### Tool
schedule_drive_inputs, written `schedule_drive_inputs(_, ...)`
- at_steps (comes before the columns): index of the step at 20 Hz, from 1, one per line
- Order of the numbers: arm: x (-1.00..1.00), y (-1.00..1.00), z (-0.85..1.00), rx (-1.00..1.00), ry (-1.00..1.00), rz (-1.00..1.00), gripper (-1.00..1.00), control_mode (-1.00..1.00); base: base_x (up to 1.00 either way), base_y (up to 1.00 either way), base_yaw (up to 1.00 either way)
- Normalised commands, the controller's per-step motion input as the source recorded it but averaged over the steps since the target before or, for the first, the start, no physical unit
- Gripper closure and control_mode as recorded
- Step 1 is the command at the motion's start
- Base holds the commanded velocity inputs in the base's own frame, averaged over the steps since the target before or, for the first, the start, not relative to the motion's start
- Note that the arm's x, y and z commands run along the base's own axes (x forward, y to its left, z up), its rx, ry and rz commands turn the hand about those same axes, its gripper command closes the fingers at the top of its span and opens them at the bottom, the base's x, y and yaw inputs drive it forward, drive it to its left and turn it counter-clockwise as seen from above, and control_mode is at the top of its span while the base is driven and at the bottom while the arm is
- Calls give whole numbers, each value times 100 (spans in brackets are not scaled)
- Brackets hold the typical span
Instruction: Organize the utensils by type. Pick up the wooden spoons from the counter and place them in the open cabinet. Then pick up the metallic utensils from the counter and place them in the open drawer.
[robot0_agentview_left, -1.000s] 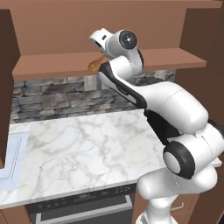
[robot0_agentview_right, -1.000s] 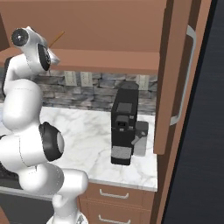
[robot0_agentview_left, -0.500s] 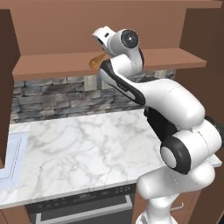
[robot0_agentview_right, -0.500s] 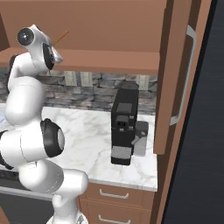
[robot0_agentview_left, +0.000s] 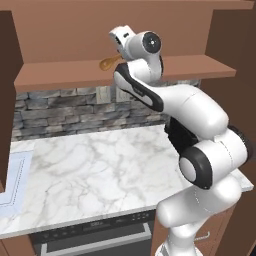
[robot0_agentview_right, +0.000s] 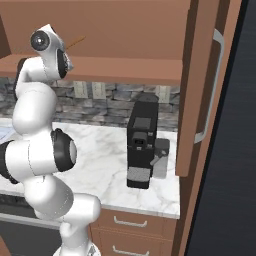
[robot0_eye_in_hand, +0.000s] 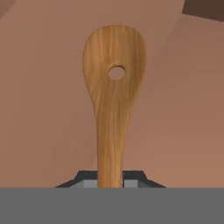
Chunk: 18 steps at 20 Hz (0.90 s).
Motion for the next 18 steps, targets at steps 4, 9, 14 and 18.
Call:
schedule_drive_inputs(4,13,0,-15,0,-6,-1,100,-100,0,0,0)
schedule_drive_inputs(9,25,0,-5,0,0,-2,100,-100,0,0,0)
schedule_drive_inputs(14,32,1,0,0,0,-8,100,-100,0,0,0)
schedule_drive_inputs(18,27,0,0,0,0,-6,100,-100,0,0,0)
